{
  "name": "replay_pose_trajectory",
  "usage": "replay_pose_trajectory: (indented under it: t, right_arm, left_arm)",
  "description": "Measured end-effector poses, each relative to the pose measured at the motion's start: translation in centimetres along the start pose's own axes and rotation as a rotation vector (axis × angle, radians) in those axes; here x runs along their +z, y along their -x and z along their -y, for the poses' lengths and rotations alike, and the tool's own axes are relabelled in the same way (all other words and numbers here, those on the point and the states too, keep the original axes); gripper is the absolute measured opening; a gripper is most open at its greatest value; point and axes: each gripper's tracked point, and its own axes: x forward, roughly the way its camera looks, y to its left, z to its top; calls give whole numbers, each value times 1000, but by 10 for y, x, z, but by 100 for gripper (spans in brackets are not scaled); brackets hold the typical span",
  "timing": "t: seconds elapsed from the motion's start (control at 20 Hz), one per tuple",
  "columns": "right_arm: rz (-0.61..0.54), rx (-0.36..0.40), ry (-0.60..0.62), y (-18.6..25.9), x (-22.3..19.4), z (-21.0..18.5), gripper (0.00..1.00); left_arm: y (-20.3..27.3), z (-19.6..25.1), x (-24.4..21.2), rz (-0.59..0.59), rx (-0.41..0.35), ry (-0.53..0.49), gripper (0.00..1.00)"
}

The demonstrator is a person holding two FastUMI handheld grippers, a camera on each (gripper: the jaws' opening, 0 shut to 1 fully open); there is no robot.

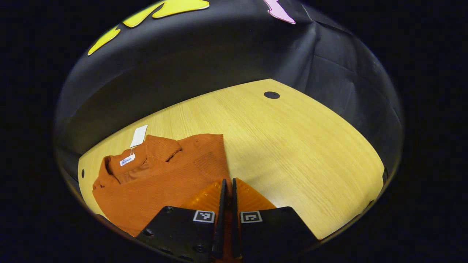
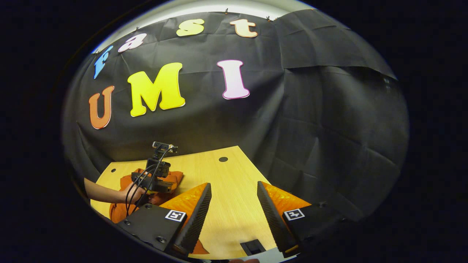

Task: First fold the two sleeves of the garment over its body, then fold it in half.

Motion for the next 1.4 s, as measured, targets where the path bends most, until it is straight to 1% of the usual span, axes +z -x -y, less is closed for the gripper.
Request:
replay_pose_trajectory:
  t: [0.05, 0.15, 0.25, 0.3, 0.35, 0.4, 0.45, 0.5, 0.55, 0.6, 0.7, 0.75, 0.8, 0.9, 0.95, 1.05, 1.1, 1.2, 1.25, 1.4]
  right_arm:
    - [2, 6, 5, 0, 2, -2, 80]
    - [9, 20, 13, 0, 7, -9, 82]
    - [22, 43, 26, -2, 12, -21, 82]
    - [32, 59, 34, -3, 15, -28, 80]
    - [41, 79, 43, -5, 20, -38, 82]
    - [49, 98, 53, -7, 23, -48, 82]
    - [60, 120, 65, -10, 27, -57, 82]
    - [77, 139, 80, -10, 33, -68, 82]
    - [96, 159, 98, -11, 40, -80, 82]
    - [119, 179, 119, -14, 46, -92, 82]
    - [168, 224, 150, -17, 61, -120, 82]
    - [196, 249, 160, -18, 71, -136, 82]
    - [223, 278, 165, -18, 79, -153, 83]
    - [270, 332, 174, -17, 93, -187, 85]
    - [287, 358, 177, -16, 98, -203, 85]
    - [311, 407, 176, -10, 104, -231, 86]
    - [325, 424, 177, -6, 106, -240, 90]
    - [364, 455, 178, 2, 115, -257, 89]
    - [370, 460, 181, 4, 115, -261, 90]
    - [354, 482, 175, 5, 111, -274, 90]
  left_arm:
    - [7, 9, 5, 9, -12, 16, 20]
    - [15, 12, 11, 41, -19, 39, 68]
    - [31, 20, 22, 89, -49, 81, 77]
    - [38, 27, 29, 117, -88, 105, 78]
    - [47, 34, 37, 137, -118, 127, 79]
    - [59, 35, 43, 156, -124, 137, 71]
    - [72, 33, 49, 182, -119, 146, 73]
    - [86, 29, 55, 211, -120, 159, 83]
    - [103, 22, 63, 251, -111, 175, 73]
    - [124, 12, 73, 300, -95, 186, 73]
    - [178, -13, 94, 404, -47, 212, 73]
    - [207, -25, 103, 452, -25, 218, 78]
    - [232, -43, 109, 496, 16, 215, 79]
    - [282, -71, 116, 562, 82, 239, 89]
    - [303, -86, 117, 589, 116, 263, 92]
    - [343, -108, 112, 631, 178, 295, 92]
    - [361, -112, 107, 647, 219, 293, 92]
    - [385, -122, 105, 664, 279, 284, 92]
    - [396, -130, 100, 671, 303, 288, 92]
    - [408, -146, 83, 672, 328, 313, 92]
